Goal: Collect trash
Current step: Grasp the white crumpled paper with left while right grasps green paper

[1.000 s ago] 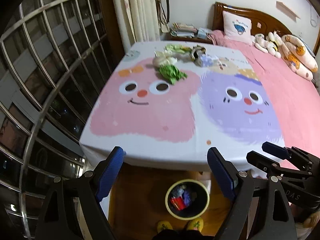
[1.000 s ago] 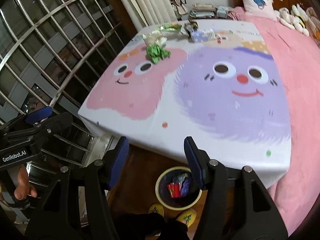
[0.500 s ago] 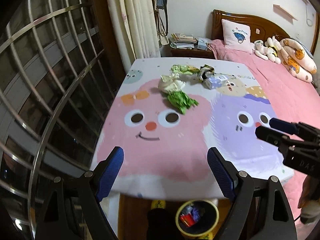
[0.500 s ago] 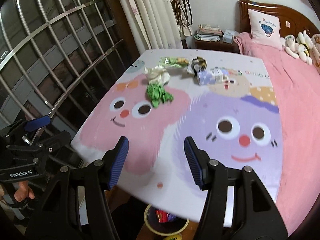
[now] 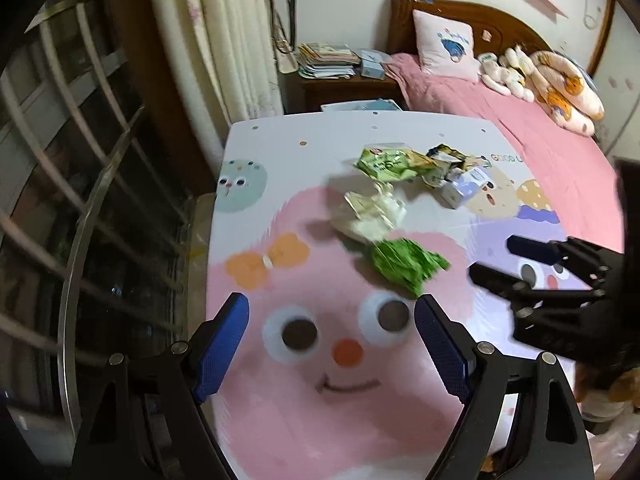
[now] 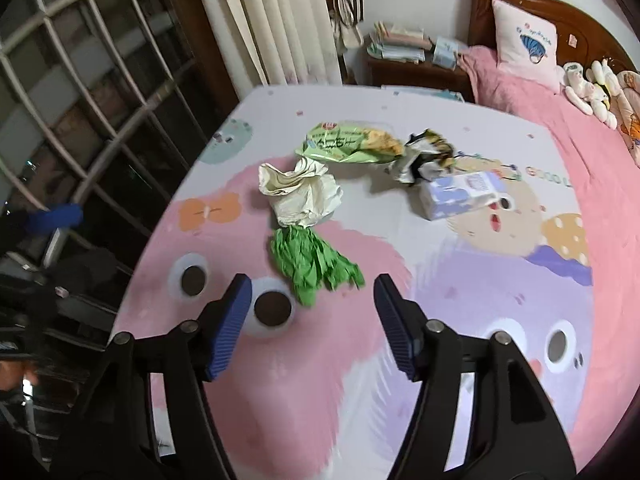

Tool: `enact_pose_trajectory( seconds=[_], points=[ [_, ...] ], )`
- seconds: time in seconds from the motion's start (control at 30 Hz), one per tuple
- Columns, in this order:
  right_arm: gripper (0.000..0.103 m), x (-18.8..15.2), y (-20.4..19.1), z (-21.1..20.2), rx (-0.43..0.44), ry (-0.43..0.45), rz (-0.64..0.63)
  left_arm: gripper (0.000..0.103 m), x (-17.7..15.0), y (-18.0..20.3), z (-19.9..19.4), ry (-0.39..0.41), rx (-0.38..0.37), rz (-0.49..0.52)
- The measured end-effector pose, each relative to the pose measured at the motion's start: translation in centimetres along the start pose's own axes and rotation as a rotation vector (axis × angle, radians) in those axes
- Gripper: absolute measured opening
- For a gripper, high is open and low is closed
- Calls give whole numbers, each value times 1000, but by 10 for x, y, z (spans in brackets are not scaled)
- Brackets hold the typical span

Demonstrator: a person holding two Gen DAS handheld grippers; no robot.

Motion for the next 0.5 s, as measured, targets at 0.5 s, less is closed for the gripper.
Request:
enact_pose_trajectory(
  seconds=[0.5],
  points=[
    [61,5,-16,155,-79,-195,15,87,66,-33,116,-119,-87,151]
  ],
)
Point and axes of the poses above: each gripper's, at about its wrist camera, not at the fingertips, and z roughly the way its jaws point, y to its right, x to its top, the point moved 3 cm from there along z, roughly the way its jaws point, and after that the axes turned 5 degrees about -z, right-handed, at the moved point
